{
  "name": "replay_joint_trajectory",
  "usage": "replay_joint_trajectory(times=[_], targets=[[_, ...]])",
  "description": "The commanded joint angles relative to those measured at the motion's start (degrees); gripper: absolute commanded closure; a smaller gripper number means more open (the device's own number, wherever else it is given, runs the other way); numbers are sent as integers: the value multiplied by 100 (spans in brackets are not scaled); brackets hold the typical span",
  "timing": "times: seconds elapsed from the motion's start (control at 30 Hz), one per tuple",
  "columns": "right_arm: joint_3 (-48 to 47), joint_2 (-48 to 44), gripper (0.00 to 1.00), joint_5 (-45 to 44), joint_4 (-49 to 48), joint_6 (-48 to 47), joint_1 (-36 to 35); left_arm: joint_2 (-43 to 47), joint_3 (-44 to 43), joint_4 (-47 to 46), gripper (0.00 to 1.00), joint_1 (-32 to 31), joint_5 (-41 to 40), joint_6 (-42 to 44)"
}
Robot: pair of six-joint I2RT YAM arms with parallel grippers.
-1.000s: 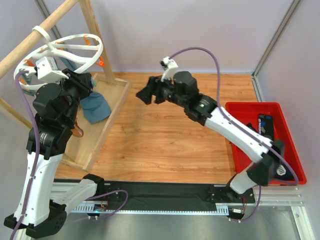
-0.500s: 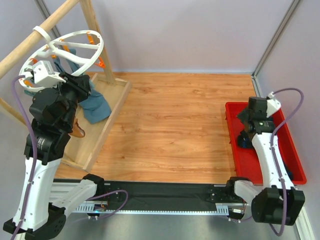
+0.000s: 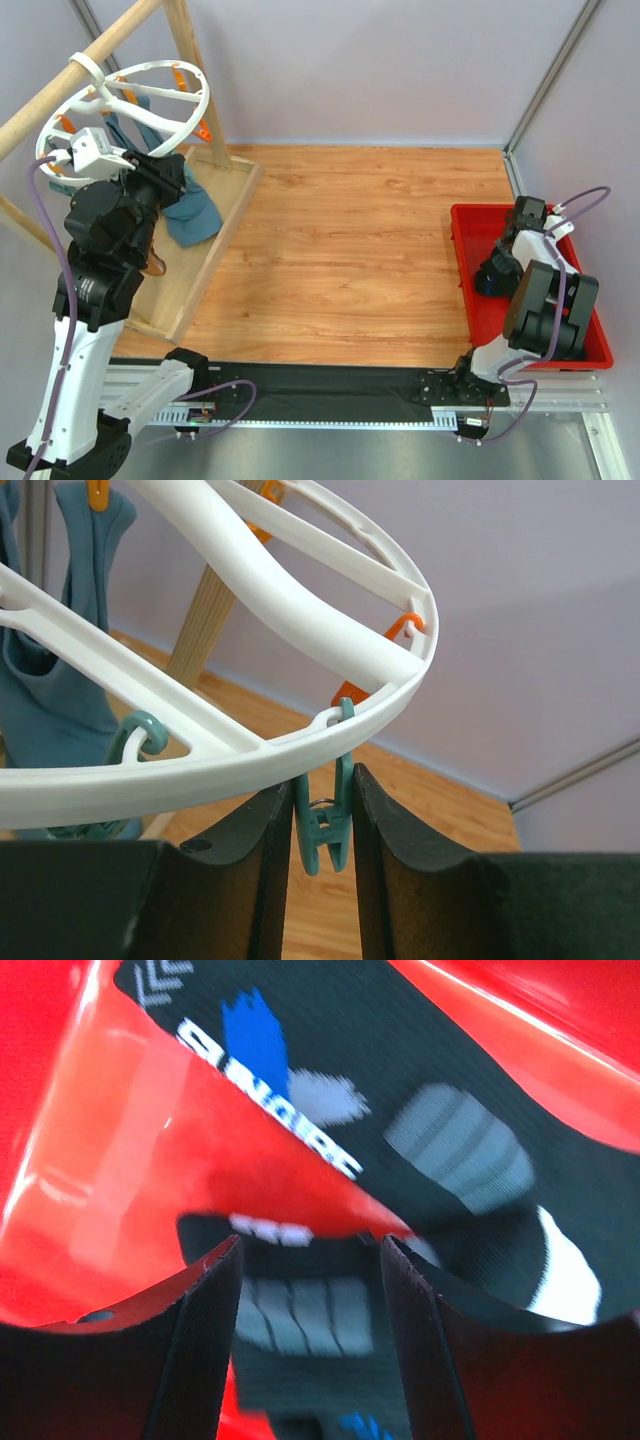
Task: Clip the socks to the hanger
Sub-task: Pick up the sock from the bin.
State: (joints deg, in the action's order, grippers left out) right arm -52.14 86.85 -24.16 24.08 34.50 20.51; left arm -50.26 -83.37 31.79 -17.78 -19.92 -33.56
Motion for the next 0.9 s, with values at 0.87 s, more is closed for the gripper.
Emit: replay_joint_trajectory(times=[0.87], targets=[[-2679,2548,38,201,739,153,436,-590,-153,-463,100,11,630,-239]])
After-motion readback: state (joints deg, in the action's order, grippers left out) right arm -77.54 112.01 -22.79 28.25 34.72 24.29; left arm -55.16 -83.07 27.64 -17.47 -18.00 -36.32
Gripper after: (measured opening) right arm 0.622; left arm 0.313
